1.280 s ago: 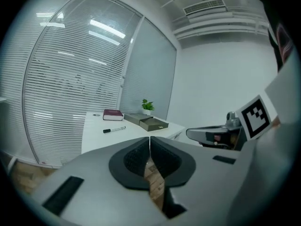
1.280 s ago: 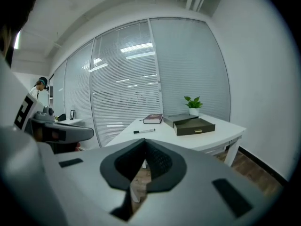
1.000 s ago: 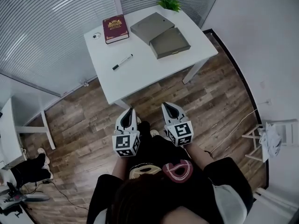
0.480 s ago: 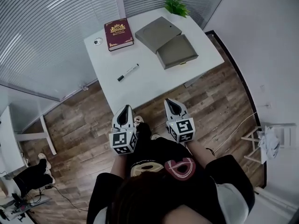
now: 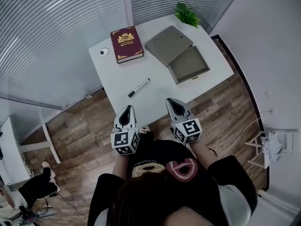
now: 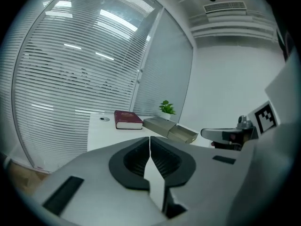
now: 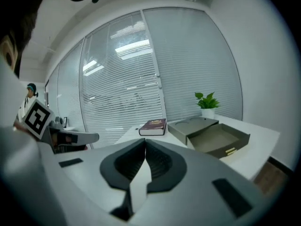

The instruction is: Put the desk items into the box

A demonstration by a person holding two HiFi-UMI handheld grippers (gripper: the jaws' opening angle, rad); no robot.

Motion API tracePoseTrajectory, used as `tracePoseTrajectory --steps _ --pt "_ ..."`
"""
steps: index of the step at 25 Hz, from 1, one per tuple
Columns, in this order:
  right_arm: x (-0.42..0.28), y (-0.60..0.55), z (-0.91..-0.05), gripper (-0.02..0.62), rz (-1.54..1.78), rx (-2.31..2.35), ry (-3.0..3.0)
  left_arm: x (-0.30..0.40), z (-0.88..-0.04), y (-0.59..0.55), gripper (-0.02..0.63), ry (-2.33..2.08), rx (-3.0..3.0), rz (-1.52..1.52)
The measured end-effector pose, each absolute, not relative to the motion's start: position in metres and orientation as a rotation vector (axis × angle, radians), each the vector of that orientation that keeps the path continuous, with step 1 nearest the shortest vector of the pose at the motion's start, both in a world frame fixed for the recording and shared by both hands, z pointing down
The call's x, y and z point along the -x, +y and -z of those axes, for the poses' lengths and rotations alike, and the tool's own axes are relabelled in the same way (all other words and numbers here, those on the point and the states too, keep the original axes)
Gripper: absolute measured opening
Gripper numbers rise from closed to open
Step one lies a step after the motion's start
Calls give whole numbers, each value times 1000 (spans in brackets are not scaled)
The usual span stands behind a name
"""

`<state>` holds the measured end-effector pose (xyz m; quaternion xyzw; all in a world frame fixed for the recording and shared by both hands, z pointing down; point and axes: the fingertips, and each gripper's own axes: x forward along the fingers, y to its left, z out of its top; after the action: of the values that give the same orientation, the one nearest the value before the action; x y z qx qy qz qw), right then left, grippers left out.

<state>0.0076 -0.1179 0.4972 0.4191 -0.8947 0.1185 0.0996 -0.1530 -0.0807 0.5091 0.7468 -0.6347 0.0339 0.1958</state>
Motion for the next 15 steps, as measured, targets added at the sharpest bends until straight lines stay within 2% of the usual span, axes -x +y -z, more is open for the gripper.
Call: tracePoseTrajectory --steps 9,12,15 --pt "29 -154 -503 22 -225 -1090 -2595 184 -514 -107 20 -1776 -2100 -140" --pt "41 -164 -507 118 -208 -991 -2578 188 -515 -106 20 -1784 -2085 -149" --pt "56 -170 -508 164 -160 -846 -2579 191 -515 -105 20 -1811 -2056 -154"
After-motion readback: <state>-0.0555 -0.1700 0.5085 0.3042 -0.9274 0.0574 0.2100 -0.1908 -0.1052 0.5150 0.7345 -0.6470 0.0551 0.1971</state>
